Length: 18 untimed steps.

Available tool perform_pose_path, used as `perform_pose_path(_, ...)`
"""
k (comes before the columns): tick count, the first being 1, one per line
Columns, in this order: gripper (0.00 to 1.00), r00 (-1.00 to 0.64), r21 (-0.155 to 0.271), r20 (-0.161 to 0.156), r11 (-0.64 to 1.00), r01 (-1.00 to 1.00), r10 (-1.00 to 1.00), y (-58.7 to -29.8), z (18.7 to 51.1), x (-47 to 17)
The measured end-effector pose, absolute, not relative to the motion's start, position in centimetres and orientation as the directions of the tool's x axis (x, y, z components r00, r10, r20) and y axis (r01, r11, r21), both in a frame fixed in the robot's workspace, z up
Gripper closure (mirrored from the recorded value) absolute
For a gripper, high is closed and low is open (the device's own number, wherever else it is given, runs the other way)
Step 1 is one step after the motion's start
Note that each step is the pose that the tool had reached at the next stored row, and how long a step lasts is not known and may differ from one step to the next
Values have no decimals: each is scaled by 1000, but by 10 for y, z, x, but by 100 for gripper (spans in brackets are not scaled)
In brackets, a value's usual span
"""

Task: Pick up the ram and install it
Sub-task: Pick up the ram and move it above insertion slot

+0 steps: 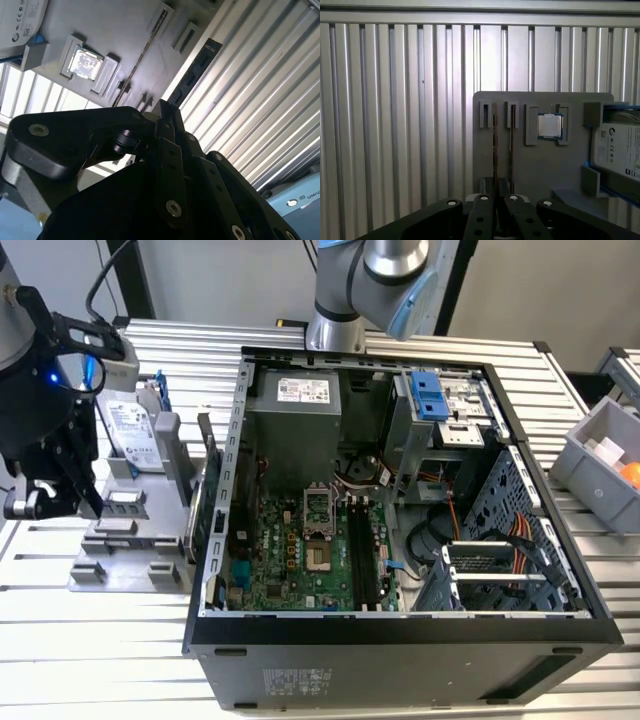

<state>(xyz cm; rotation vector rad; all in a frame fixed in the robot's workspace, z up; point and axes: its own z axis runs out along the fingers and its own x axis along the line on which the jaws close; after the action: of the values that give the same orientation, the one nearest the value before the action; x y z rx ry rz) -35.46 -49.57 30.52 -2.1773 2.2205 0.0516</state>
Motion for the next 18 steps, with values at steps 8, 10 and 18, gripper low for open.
perform_pose_path(8,100,-20,2,-46,20,-1000,-999,-496,312,-355)
perform_pose_path(10,100,-20,2,-46,20,-1000,-999,-496,314,-355)
perform_pose_path(18,100,-20,2,-47,20,-1000,-999,-496,321,-355)
